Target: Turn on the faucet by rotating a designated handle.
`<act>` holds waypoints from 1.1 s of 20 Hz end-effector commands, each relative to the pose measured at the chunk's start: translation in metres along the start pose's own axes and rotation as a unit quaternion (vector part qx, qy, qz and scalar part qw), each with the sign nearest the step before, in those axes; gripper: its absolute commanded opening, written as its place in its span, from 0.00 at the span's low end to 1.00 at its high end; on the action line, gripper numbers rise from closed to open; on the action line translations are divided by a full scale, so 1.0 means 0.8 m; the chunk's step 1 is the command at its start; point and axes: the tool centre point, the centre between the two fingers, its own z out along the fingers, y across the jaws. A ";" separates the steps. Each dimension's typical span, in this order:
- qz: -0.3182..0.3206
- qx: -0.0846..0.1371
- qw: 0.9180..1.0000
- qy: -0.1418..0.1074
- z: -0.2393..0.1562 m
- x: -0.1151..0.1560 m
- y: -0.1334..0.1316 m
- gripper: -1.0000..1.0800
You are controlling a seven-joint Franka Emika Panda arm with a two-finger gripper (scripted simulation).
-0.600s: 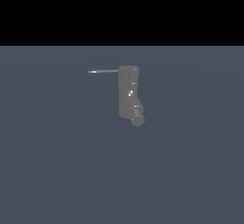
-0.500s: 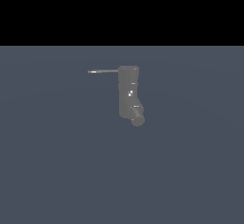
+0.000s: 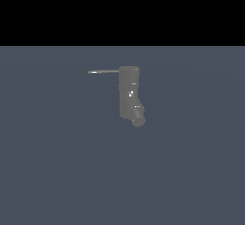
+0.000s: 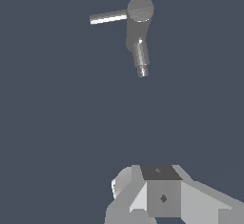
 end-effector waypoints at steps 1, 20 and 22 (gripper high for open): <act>0.013 0.000 1.000 0.000 0.007 0.004 -0.008 0.00; 0.192 -0.002 0.981 -0.002 0.102 0.086 -0.098 0.00; 0.212 -0.002 0.977 -0.002 0.113 0.097 -0.107 0.00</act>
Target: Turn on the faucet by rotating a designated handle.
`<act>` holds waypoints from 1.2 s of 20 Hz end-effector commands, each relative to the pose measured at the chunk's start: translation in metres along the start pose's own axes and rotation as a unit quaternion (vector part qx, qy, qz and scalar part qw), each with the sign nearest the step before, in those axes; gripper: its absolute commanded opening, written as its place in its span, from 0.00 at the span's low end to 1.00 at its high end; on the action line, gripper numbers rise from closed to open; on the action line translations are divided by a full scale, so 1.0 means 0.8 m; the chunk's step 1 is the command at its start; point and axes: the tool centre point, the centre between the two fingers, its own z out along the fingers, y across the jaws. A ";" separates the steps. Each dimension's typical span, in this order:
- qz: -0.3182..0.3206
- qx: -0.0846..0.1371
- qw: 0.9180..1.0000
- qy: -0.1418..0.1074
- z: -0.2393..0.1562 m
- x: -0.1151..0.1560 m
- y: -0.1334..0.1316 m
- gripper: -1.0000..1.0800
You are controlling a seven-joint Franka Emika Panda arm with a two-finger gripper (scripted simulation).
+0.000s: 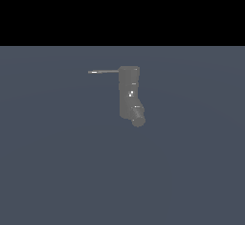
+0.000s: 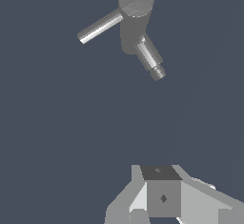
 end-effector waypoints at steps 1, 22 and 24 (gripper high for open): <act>0.027 0.000 1.000 0.000 0.014 0.009 -0.016 0.00; 0.232 -0.001 0.973 -0.002 0.122 0.113 -0.115 0.00; 0.250 -0.002 0.968 -0.002 0.132 0.125 -0.121 0.00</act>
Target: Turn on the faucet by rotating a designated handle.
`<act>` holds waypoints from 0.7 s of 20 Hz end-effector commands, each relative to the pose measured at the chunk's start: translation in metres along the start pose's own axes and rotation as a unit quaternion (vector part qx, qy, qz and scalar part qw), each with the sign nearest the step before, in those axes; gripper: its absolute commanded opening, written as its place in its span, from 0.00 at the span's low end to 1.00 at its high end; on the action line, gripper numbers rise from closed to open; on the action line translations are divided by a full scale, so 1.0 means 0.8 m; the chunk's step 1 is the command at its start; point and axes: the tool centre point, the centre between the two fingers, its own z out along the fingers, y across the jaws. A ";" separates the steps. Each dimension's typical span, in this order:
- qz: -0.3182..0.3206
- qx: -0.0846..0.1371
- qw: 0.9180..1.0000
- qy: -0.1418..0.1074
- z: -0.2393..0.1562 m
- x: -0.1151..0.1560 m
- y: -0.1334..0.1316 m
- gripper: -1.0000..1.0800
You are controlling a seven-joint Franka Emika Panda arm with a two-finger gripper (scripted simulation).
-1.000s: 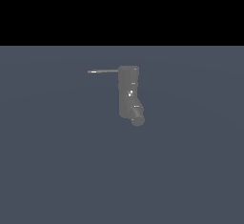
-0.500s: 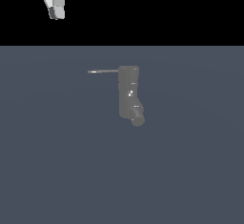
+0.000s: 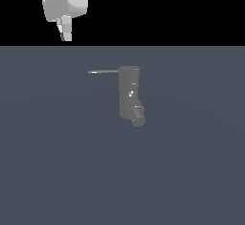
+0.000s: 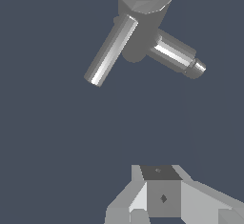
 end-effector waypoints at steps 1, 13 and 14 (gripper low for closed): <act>0.024 0.000 1.000 0.000 0.013 0.009 -0.014 0.00; 0.147 -0.004 0.989 0.002 0.076 0.070 -0.076 0.00; 0.157 -0.005 0.988 0.003 0.082 0.075 -0.080 0.00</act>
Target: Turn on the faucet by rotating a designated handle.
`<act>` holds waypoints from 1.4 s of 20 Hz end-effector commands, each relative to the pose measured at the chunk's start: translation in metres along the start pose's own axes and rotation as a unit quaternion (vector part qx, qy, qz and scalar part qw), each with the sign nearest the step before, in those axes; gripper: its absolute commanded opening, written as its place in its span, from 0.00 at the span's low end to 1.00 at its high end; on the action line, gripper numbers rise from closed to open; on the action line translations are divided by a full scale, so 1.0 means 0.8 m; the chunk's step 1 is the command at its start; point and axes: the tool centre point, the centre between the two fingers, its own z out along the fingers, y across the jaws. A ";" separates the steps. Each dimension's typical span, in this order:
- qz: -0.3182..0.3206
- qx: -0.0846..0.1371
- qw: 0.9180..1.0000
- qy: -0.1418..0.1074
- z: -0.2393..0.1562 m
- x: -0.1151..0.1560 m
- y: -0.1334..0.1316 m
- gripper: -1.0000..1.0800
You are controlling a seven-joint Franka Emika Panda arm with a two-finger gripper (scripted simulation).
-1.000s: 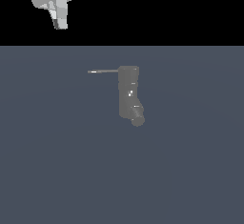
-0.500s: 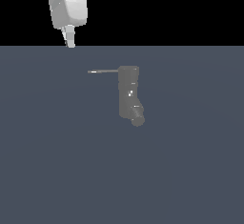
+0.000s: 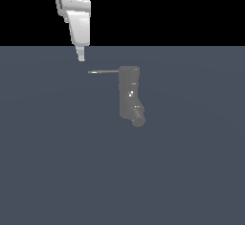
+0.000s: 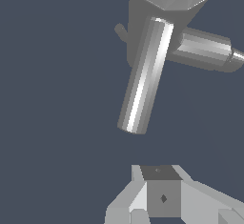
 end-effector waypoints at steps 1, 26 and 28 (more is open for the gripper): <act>0.027 -0.001 1.000 0.001 0.014 0.011 -0.015 0.00; 0.130 -0.004 0.992 0.002 0.063 0.062 -0.062 0.00; 0.130 -0.004 0.992 0.002 0.063 0.060 -0.055 0.00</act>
